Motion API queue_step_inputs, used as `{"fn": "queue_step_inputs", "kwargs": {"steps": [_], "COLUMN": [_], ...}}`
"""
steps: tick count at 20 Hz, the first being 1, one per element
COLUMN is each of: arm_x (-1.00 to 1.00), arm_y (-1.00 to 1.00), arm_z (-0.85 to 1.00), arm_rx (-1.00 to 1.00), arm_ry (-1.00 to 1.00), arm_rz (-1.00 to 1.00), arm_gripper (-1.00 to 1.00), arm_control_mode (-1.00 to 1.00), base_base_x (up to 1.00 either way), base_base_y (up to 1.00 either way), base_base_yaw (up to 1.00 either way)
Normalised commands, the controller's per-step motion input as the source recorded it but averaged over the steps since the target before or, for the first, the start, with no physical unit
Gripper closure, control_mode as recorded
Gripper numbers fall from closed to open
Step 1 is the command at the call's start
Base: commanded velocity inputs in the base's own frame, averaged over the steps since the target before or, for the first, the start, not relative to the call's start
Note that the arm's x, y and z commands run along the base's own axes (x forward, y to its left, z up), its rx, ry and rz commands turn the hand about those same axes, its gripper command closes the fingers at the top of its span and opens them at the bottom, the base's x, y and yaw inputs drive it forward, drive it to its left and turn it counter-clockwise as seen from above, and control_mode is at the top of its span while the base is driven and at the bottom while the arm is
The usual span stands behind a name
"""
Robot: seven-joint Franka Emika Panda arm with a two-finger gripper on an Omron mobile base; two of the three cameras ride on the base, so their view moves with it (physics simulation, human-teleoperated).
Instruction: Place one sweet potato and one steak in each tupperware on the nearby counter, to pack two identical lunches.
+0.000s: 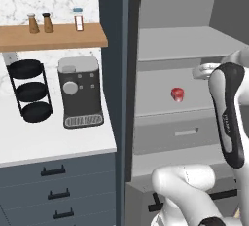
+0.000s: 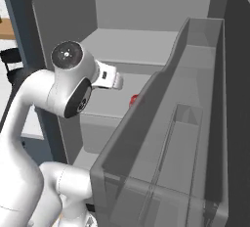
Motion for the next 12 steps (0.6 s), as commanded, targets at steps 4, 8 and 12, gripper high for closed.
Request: {"fn": "queue_step_inputs", "kwargs": {"steps": [4, 8, 12], "arm_x": [-1.0, -0.5, 0.0], "arm_y": [0.42, 0.22, 0.0], "arm_z": [-0.45, -0.13, 0.0], "arm_rx": [-0.09, -0.03, 0.0], "arm_ry": [0.19, 0.07, 0.0], "arm_rz": [0.16, 0.05, 0.0], "arm_gripper": [1.0, 1.0, 1.0], "arm_control_mode": [-1.0, 1.0, 1.0], "base_base_x": [0.0, -0.5, -0.98], "base_base_y": [0.0, 0.3, 0.93], "base_base_yaw": [0.0, 0.05, 0.07]}}
